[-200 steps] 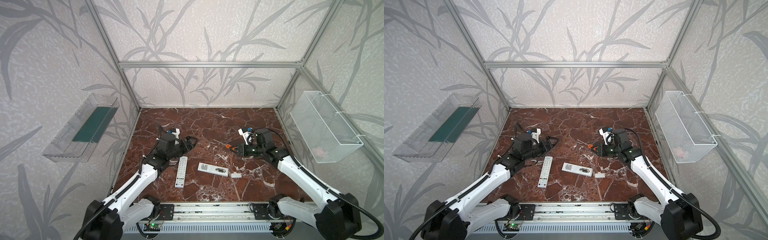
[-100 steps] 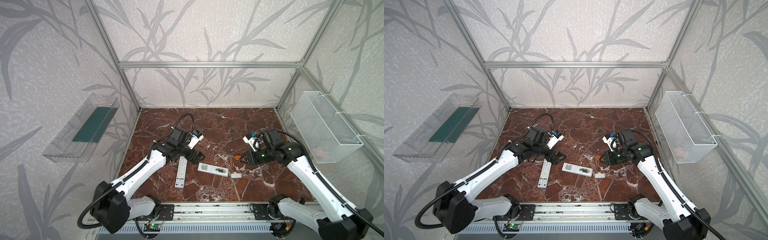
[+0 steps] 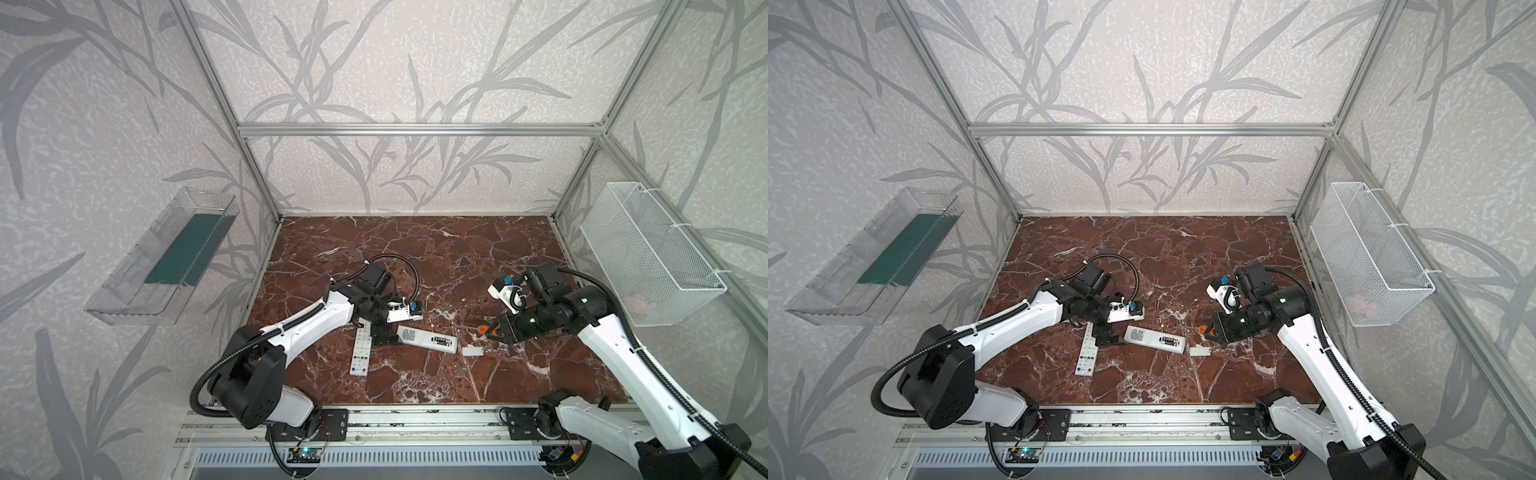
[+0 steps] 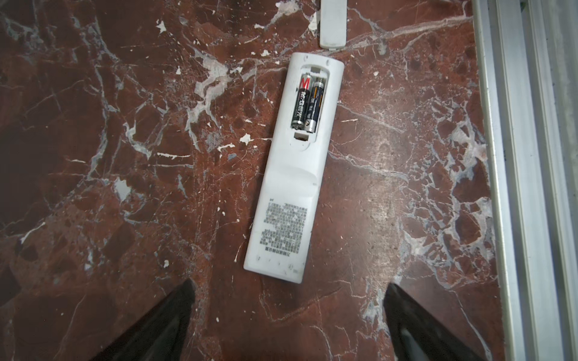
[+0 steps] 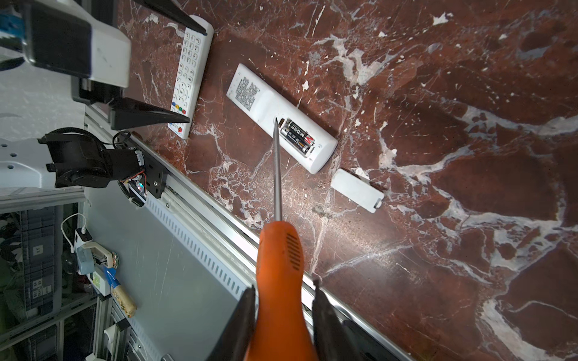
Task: Unload the batteries from the remote control
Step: 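Grasp the remote with the left gripper while the right gripper aims the screwdriver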
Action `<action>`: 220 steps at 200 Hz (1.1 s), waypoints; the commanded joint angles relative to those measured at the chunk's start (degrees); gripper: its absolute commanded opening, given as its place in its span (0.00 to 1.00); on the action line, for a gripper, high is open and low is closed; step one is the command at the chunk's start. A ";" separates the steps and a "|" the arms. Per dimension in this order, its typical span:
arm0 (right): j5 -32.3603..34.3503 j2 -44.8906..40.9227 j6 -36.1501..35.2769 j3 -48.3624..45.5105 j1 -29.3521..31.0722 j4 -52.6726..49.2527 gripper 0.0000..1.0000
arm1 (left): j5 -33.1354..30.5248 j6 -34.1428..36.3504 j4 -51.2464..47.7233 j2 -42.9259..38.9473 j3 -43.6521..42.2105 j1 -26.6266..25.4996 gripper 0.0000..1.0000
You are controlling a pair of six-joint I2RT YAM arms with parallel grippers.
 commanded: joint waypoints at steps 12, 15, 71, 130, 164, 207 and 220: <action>-2.01 2.15 -1.61 1.13 -0.10 -1.35 0.00 | -2.07 2.80 8.64 1.28 -3.36 -1.53 0.92; -2.09 2.32 -1.64 1.13 -0.10 -1.28 0.00 | -2.09 2.67 9.10 1.44 -3.41 -1.51 0.92; -1.98 4.26 -0.75 1.35 -0.10 0.35 0.00 | -2.59 0.80 12.25 7.46 -2.69 -2.12 0.87; -1.31 4.79 -0.43 2.91 -0.10 0.04 0.00 | -6.86 2.50 10.48 9.80 -2.03 -4.12 0.88; -1.75 4.47 0.38 3.03 -0.10 0.25 0.00 | -12.05 2.12 8.96 14.06 0.15 -5.51 0.82; -0.89 3.73 0.13 3.67 -0.10 -1.71 0.00 | -14.72 2.55 6.78 17.14 2.28 -6.87 0.70; -0.32 3.90 0.10 4.05 -0.11 -2.74 0.00 | -14.35 3.01 6.14 17.27 2.39 -6.97 0.65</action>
